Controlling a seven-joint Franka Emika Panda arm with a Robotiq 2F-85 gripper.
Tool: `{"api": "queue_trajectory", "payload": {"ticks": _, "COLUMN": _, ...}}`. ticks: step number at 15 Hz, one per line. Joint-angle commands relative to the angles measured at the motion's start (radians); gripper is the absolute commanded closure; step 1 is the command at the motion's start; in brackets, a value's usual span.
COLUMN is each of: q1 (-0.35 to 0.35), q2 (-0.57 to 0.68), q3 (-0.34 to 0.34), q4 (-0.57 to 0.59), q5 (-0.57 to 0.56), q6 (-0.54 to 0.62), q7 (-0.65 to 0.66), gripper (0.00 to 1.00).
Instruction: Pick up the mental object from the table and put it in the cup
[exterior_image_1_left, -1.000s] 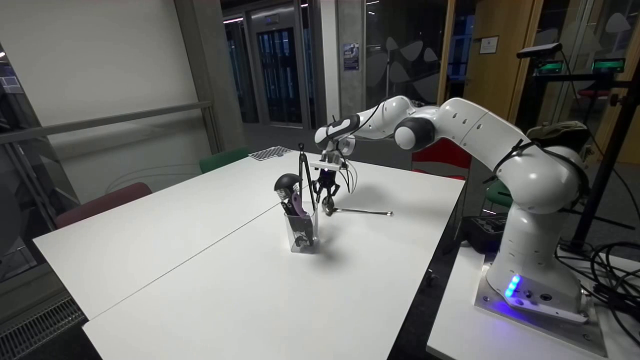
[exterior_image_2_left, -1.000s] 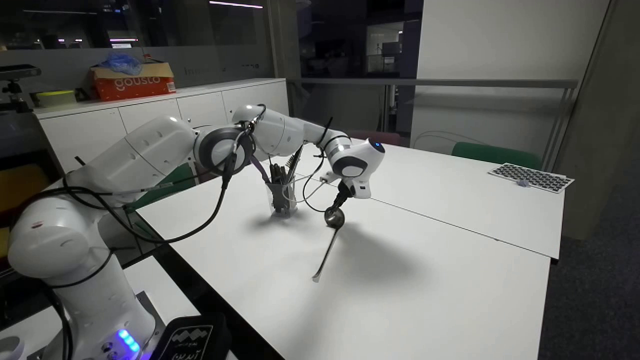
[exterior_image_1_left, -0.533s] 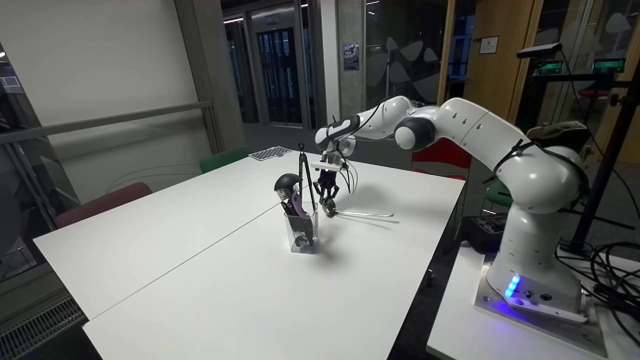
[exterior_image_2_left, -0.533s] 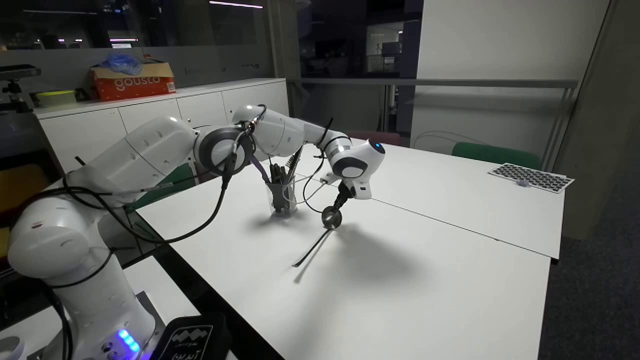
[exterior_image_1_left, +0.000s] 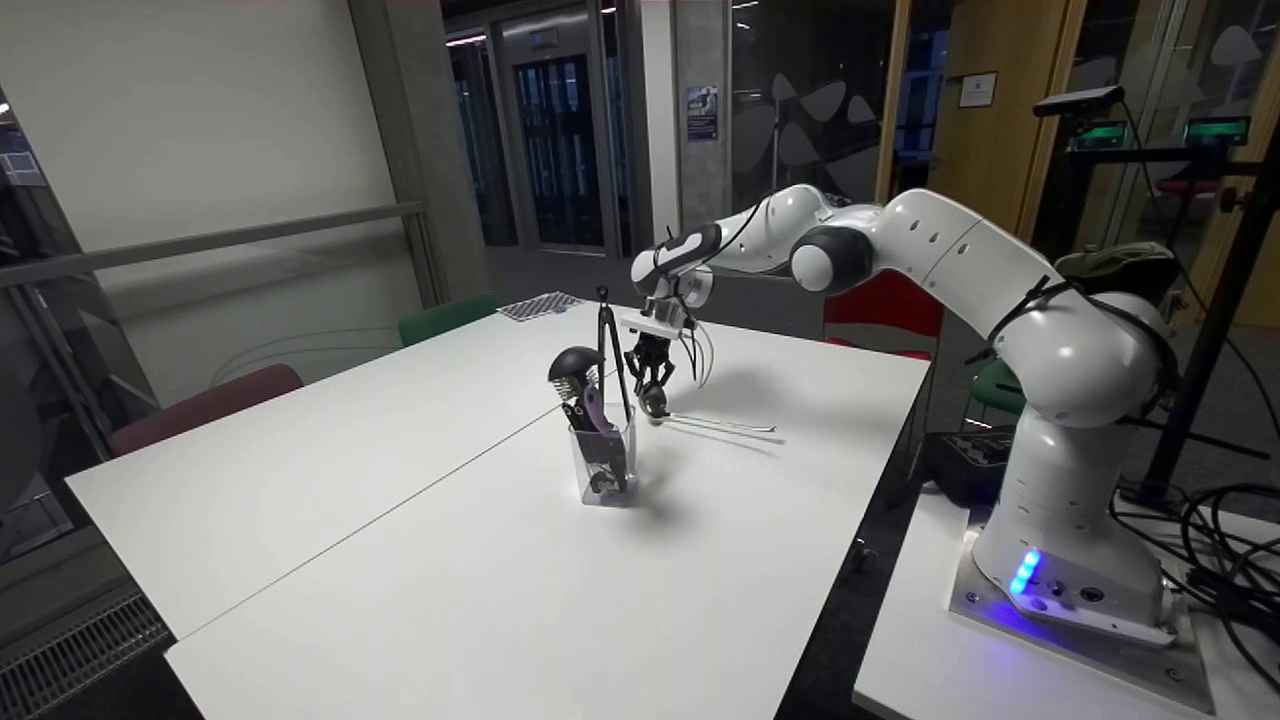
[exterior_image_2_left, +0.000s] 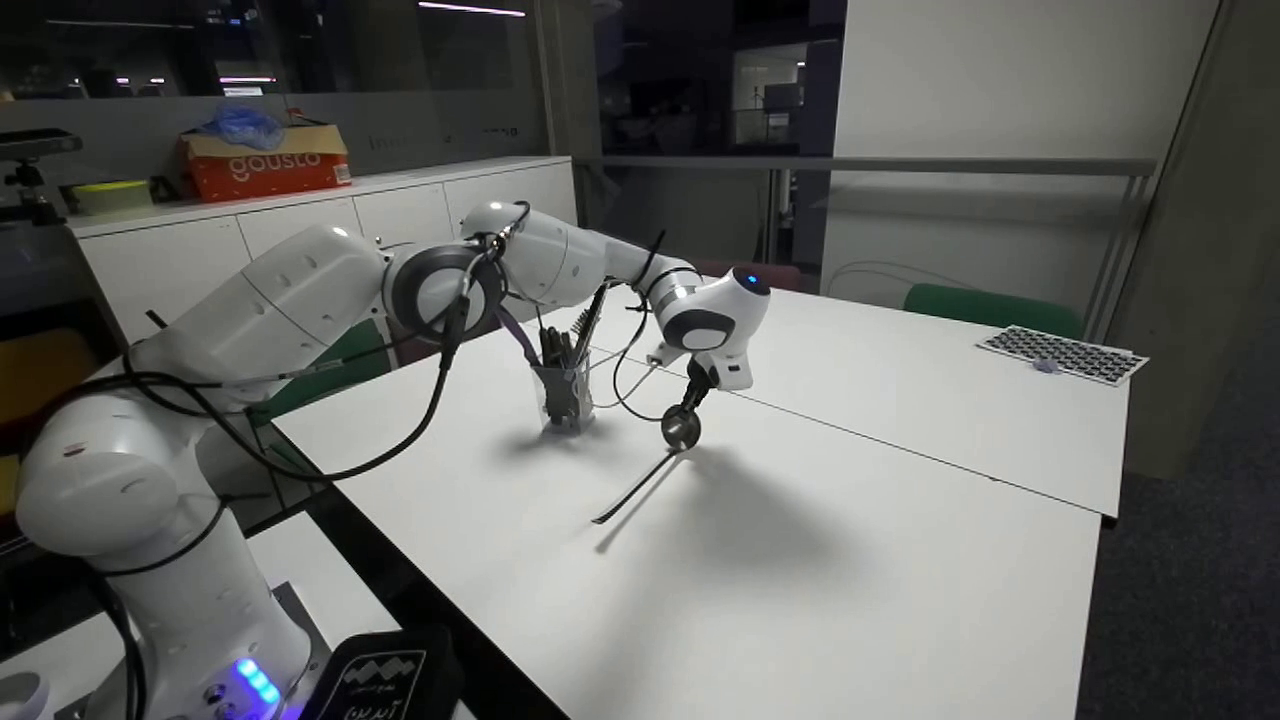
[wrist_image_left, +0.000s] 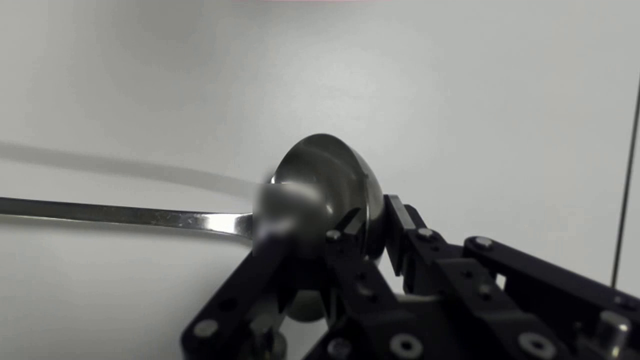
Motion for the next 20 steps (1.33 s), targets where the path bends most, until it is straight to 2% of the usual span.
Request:
{"api": "queue_trajectory", "payload": {"ticks": 1, "q1": 0.021, "q2": -0.169, "q3": -0.008, "q4": -0.188, "q5": 0.016, "q6": 0.157, "q7": -0.082, "gripper": 0.98}}
{"api": "queue_trajectory", "payload": {"ticks": 4, "q1": 0.043, "q2": -0.258, "q3": -0.008, "q4": -0.275, "q5": 0.021, "q6": 0.317, "q7": -0.112, "gripper": 0.98}}
{"api": "queue_trajectory", "payload": {"ticks": 6, "q1": 0.036, "q2": -0.321, "q3": 0.028, "q4": -0.334, "q5": -0.010, "q6": 0.401, "q7": -0.117, "gripper": 0.98}}
{"api": "queue_trajectory", "payload": {"ticks": 13, "q1": 0.069, "q2": -0.574, "q3": 0.068, "q4": -0.584, "q5": -0.012, "q6": 0.510, "q7": -0.281, "gripper": 0.98}}
{"api": "queue_trajectory", "payload": {"ticks": 17, "q1": 0.078, "q2": -0.724, "q3": 0.105, "q4": -0.748, "q5": 0.052, "q6": 0.701, "q7": -0.371, "gripper": 0.98}}
{"api": "queue_trajectory", "payload": {"ticks": 20, "q1": 0.074, "q2": -0.807, "q3": 0.151, "q4": -0.823, "q5": 0.132, "q6": 0.842, "q7": -0.449, "gripper": 0.98}}
